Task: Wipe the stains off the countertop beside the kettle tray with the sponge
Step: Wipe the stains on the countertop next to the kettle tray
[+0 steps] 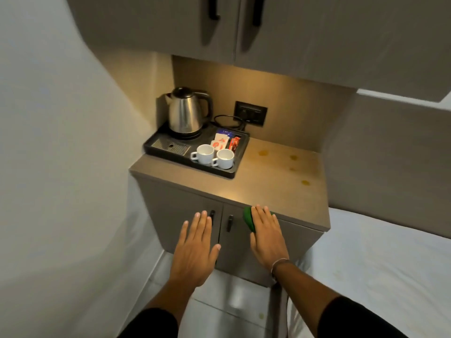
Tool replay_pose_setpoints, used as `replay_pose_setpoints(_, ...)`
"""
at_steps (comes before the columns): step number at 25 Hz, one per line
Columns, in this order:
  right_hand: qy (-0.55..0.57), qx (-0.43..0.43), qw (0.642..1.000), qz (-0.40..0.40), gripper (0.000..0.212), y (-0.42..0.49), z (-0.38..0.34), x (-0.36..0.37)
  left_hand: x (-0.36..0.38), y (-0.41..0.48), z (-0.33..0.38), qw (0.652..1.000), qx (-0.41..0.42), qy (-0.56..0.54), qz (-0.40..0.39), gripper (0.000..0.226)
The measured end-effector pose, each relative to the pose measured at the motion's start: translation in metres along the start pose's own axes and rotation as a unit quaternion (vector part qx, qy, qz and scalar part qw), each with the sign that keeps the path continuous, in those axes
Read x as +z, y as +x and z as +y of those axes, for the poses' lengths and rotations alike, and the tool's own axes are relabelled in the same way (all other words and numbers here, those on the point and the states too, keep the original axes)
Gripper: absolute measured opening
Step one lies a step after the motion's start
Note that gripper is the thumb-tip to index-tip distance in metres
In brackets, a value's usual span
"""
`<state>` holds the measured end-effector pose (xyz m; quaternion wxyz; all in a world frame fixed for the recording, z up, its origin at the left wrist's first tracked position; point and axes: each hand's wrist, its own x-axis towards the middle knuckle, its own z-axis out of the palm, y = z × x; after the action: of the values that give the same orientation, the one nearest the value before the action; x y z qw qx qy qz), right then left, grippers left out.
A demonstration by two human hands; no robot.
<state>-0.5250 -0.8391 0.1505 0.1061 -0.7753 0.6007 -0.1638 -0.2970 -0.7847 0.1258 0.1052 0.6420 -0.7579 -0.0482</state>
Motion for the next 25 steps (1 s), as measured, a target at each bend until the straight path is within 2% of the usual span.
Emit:
replay_pose_setpoints(4,-0.009,0.069,0.997,0.027,0.068,0.063,0.069,-0.029,0.005,0.111,0.04,0.997,0.074,0.006,-0.024,0.078)
replay_pose_setpoints(13,-0.059,0.194,0.979,-0.018,0.063,0.132,0.163,-0.029,0.043,0.269,0.093,0.985,0.148,-0.018,-0.091,0.075)
replay_pose_setpoints(18,-0.034,0.192,0.98,-0.036,0.082,0.126,0.174,-0.014,0.069,0.289,0.091,0.982,0.137,-0.029,-0.124,0.074)
replay_pose_setpoints(22,-0.048,0.186,0.981,0.016,0.063,0.128,0.18,-0.005,0.082,0.289,0.088,0.985,0.129,-0.023,-0.11,0.073)
replay_pose_setpoints(25,-0.058,0.115,0.992,0.013,0.058,0.109,0.195,0.001,0.088,0.286,0.086,0.988,0.123,-0.025,-0.094,0.072)
